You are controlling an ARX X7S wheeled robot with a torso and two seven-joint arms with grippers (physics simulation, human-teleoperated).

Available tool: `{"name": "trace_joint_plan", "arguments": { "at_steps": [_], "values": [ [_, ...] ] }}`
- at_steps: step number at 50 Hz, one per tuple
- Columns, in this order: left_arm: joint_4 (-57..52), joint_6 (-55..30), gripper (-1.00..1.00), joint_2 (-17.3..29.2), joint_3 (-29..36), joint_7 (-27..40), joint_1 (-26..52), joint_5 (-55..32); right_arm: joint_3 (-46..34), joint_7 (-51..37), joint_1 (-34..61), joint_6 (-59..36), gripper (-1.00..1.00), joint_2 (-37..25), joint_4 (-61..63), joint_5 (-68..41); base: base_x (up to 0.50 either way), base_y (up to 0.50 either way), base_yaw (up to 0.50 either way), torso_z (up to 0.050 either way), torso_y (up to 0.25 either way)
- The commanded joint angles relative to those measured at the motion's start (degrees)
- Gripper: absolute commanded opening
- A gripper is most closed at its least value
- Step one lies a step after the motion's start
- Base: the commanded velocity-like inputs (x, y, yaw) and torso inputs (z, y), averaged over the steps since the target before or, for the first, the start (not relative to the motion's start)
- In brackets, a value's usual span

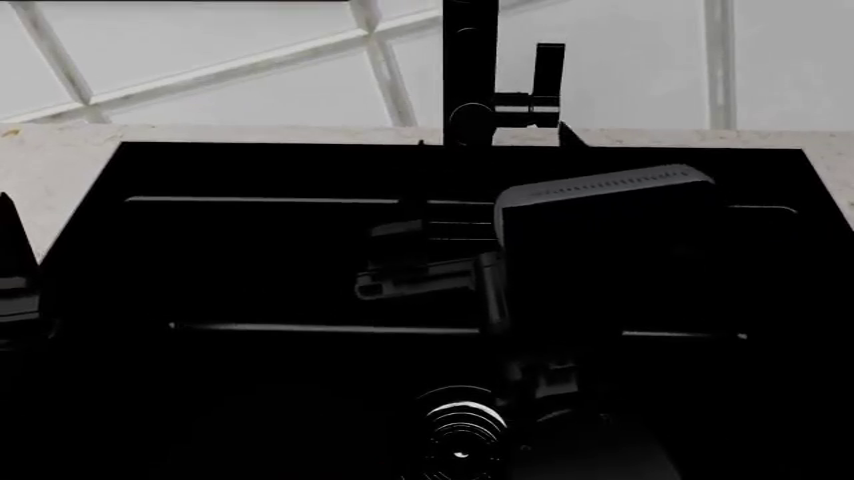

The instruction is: Turn the sink spout to the right.

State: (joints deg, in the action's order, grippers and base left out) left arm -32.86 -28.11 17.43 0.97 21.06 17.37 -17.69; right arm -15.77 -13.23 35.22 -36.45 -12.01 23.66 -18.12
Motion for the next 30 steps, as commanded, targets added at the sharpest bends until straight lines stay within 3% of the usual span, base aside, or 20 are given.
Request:
{"name": "trace_joint_plan", "arguments": {
  "at_steps": [1,30],
  "values": [
    [0.12,0.04,1.00,0.10,0.04,0.42,0.00,-0.09,-1.69,0.88,3.43,2.31,1.00,2.16,-6.23,0.22,0.00,0.00,0.00,0.000,0.000],
    [0.35,0.77,1.00,0.38,0.23,1.14,-0.08,-0.32,-3.38,1.29,8.59,9.65,1.00,4.66,-19.25,1.48,0.00,0.00,0.00,0.000,0.000]
  ]
}}
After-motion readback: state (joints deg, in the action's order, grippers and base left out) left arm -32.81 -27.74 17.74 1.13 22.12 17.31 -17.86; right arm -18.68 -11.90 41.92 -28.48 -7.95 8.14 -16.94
